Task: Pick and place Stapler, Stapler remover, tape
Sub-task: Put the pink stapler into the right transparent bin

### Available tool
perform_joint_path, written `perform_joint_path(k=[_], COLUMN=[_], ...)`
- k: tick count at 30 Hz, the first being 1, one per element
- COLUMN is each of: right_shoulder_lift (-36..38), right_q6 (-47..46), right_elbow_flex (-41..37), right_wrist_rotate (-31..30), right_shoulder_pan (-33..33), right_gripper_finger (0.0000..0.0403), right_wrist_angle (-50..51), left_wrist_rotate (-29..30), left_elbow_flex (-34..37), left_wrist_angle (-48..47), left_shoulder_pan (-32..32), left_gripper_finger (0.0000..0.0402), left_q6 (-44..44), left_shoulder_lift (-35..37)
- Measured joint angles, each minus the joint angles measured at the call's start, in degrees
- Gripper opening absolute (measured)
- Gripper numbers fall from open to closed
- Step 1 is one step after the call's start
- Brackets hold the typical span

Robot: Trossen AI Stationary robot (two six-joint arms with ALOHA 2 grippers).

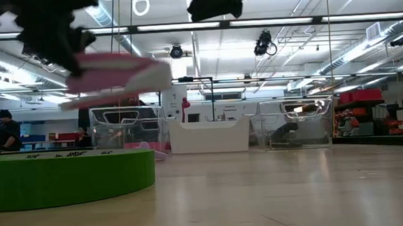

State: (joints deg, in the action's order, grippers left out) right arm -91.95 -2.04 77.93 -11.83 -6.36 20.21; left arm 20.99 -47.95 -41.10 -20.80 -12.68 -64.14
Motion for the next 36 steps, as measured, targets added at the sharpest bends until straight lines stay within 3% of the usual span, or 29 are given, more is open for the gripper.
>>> perform_joint_path(k=[7,12,16,27,36], right_shoulder_lift=[-2.8,-3.3,-3.4,-5.2,-8.6], right_q6=[6.8,10.0,10.0,12.2,14.0], right_elbow_flex=[0.0,0.0,0.0,0.1,0.0], right_wrist_rotate=[1.8,4.1,6.2,0.2,-1.3], right_shoulder_pan=[-1.0,-1.2,-1.2,-1.2,-0.8], right_gripper_finger=[0.0139,0.0145,0.0175,0.0271,0.0286], right_wrist_angle=[-7.5,-10.3,-10.0,-10.8,-13.0], left_wrist_rotate=[5.7,6.1,6.0,5.8,5.7], left_elbow_flex=[-8.0,-8.2,-7.9,-7.9,-7.9], left_wrist_angle=[0.2,-0.3,-1.2,-0.4,0.6], left_shoulder_pan=[0.6,2.6,3.7,4.0,4.0], left_gripper_finger=[0.0130,0.0130,0.0130,0.0130,0.0130], left_q6=[5.8,5.8,5.8,5.9,6.6], left_shoulder_lift=[0.0,0.0,-0.4,-1.6,-1.5])
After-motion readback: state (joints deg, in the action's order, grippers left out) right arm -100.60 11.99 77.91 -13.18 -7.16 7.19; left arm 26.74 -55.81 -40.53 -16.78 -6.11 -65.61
